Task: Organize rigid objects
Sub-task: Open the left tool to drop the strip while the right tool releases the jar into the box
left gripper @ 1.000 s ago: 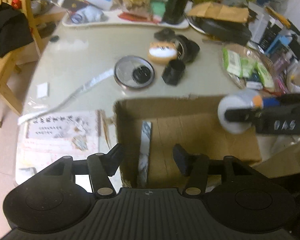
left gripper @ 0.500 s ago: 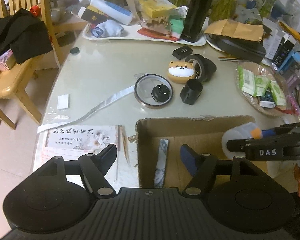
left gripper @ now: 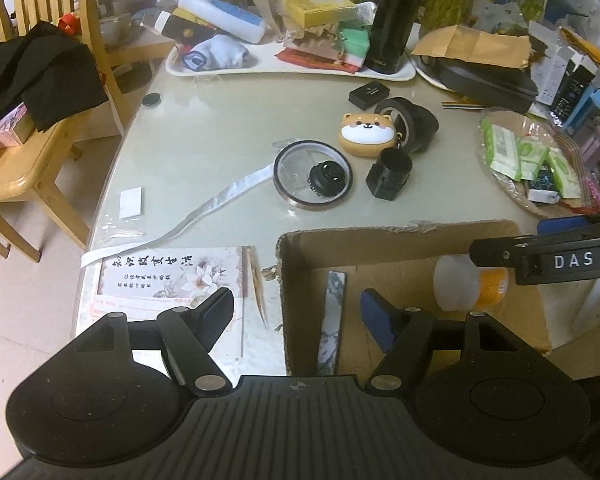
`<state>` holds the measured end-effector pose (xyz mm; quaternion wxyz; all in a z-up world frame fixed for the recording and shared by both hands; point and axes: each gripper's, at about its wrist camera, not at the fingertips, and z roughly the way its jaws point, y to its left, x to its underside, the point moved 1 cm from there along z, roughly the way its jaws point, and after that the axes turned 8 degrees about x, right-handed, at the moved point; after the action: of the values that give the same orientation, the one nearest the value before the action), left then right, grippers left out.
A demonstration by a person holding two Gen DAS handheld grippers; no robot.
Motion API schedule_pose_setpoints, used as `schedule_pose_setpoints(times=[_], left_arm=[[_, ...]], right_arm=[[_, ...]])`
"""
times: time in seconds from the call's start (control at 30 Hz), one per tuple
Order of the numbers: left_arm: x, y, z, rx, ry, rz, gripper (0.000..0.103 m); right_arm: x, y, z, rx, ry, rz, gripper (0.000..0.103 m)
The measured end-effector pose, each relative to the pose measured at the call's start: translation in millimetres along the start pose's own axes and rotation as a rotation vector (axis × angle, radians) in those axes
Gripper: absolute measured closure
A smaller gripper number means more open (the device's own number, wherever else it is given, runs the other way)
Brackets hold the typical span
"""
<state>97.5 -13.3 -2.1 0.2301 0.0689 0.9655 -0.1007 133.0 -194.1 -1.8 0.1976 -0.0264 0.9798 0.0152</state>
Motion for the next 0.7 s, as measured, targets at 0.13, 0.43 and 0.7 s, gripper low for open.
schedule_pose_setpoints(times=[0.13, 0.43, 0.7], left_arm=[[-0.5, -2.2, 0.1, -0.001, -0.005, 0.009, 0.034], [0.7, -4.4, 3.1, -0.027, 0.002, 0.036, 0.034], [0.3, -1.2, 4.9, -0.05, -0.007, 0.033, 0.021]], right_arm=[[-0.5, -1.5, -2.1, 0.016, -0.016, -0.001, 0.0], [-1.4, -0.7, -2.2, 0.034, -0.023, -0.003, 0.0], [-6.5, 1.8, -2.4, 0.051, -0.037, -0.013, 0.0]])
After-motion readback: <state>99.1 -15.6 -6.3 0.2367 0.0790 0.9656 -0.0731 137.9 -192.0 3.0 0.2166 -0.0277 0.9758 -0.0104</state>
